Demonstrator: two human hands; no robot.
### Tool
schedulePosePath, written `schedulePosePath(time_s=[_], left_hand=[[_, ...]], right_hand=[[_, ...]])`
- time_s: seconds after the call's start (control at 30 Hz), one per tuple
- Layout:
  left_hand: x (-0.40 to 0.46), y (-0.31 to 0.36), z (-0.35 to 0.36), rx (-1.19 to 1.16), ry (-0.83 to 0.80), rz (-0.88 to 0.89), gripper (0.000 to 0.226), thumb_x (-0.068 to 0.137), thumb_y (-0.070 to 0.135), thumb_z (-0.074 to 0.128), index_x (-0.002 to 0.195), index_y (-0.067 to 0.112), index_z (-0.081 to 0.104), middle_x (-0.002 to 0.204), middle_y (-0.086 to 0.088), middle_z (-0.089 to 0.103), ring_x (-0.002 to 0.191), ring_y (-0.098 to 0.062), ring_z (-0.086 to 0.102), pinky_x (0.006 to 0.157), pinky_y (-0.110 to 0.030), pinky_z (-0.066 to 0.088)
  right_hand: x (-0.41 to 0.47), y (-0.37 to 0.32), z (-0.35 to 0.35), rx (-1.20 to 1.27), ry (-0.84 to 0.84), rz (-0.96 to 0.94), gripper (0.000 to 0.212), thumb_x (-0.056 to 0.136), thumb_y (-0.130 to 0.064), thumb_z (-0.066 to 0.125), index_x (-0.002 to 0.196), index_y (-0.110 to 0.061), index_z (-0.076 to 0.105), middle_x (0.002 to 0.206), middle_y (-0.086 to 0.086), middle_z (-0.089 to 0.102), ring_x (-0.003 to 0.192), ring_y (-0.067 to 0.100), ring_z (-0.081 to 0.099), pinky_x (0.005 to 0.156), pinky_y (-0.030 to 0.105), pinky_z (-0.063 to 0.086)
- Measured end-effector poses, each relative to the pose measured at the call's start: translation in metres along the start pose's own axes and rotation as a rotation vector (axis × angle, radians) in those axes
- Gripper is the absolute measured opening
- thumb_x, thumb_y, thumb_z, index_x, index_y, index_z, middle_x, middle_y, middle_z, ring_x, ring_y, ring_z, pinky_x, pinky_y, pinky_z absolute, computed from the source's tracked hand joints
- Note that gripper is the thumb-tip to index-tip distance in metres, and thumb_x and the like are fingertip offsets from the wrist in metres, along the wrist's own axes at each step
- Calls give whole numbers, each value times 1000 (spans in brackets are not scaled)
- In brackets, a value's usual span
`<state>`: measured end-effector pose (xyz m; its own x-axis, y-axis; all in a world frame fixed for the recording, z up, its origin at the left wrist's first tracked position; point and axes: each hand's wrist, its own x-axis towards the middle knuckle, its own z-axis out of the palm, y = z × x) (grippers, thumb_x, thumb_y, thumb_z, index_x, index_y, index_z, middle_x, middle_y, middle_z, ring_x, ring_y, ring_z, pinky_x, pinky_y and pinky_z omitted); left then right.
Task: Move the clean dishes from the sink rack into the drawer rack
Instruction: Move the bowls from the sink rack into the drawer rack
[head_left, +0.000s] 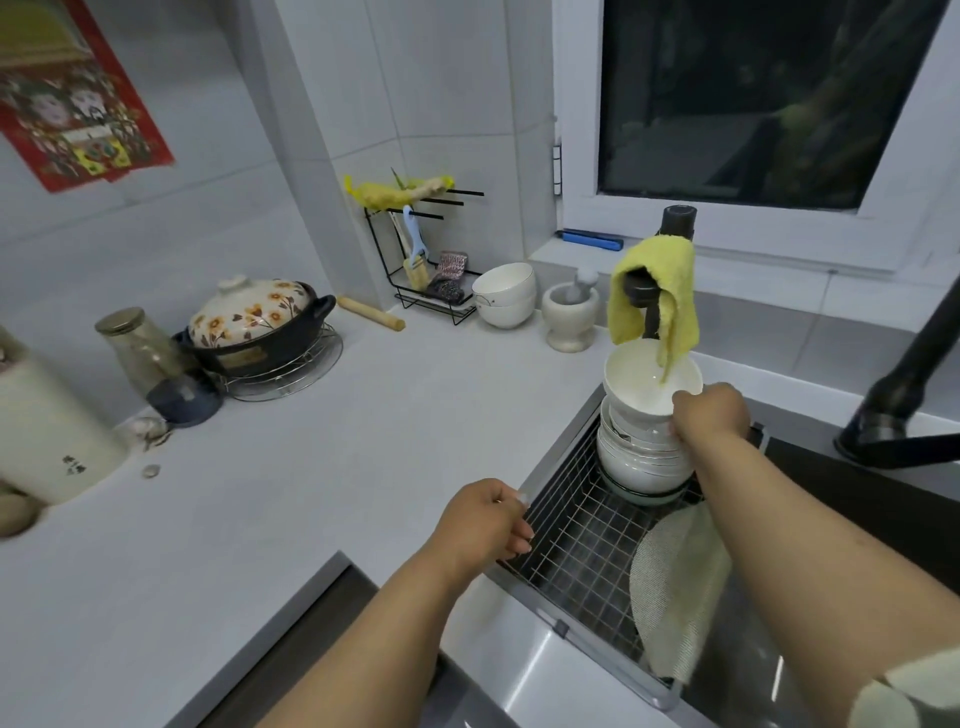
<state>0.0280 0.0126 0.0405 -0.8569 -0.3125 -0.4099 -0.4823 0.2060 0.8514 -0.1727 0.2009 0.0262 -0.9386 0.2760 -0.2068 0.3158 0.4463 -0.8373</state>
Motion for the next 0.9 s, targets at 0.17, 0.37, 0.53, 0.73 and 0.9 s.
schedulePosePath(time_s=[0.17,0.37,0.53,0.73,0.9], left_hand=[[2,4,-1,-93,64,-5,18,99,25,48,105,11,57,96,-10,65,77,-19,66,70,-28,56],[-12,10,-15,-332,98,-62,35,98,48,45,122,23,42,121,-8,54,103,-24,63,78,-35,60],[-34,-4,-43,-704,88,-64,43,94,49,51,127,23,44,126,-13,52,111,-33,59,80,-47,59],[-83,-40,-88,-924,290,-39,37,99,38,44,128,16,48,119,-16,62,101,-36,64,61,-40,58],[-146,-79,-127,-1031,452,-26,40,99,44,39,127,17,49,117,-20,62,97,-38,63,51,-34,55]], right_hand=[[-42,-5,-2,54,-36,-83,21,81,-10,49,88,2,65,56,10,61,49,24,53,49,23,39],[-115,-4,15,109,-287,-141,5,89,-12,52,91,-12,57,61,12,64,50,21,55,50,34,49],[-176,-22,32,115,-525,-241,19,87,-11,52,104,-20,55,61,9,63,42,11,50,39,22,38],[-247,-37,55,227,-752,-273,14,89,-21,57,102,-19,61,67,7,58,47,14,45,37,18,33],[-312,-40,77,242,-1062,-235,25,92,-40,56,102,-18,61,88,5,60,71,18,57,54,27,43]])
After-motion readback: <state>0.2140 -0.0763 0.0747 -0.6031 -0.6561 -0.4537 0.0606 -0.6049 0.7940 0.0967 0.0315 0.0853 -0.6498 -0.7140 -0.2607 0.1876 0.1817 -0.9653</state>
